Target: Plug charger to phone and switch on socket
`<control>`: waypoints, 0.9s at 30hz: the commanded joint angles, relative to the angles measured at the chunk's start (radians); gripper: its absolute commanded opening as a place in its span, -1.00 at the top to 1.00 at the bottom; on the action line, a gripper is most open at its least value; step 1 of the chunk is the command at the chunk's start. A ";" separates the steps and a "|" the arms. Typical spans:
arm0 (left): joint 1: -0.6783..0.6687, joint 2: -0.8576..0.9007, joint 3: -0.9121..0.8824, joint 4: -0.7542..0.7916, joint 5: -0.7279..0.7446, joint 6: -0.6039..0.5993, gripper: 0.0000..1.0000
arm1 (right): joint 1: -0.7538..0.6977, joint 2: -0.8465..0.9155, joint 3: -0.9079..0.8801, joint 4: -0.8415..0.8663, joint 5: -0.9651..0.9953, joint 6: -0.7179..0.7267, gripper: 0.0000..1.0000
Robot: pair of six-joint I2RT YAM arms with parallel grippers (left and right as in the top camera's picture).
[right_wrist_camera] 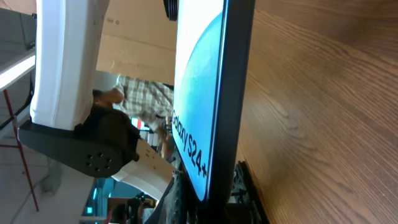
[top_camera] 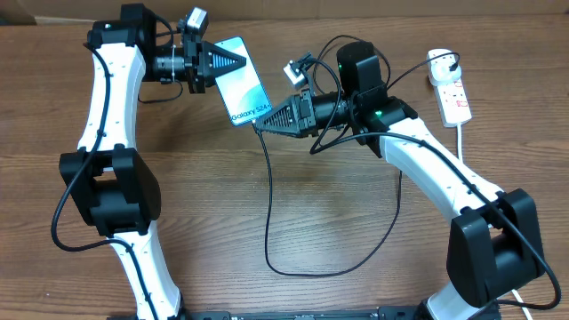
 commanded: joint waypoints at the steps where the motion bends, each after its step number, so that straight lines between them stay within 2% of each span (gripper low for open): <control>1: -0.064 -0.010 0.008 -0.060 0.055 0.044 0.92 | -0.007 -0.006 0.025 0.039 0.166 -0.004 0.92; 20: -0.090 -0.010 0.008 -0.112 0.054 0.077 0.92 | -0.007 -0.006 0.025 0.039 0.189 -0.004 0.93; 27: -0.093 -0.010 0.008 -0.184 0.034 0.155 0.91 | -0.009 -0.006 0.025 0.040 0.200 -0.003 0.93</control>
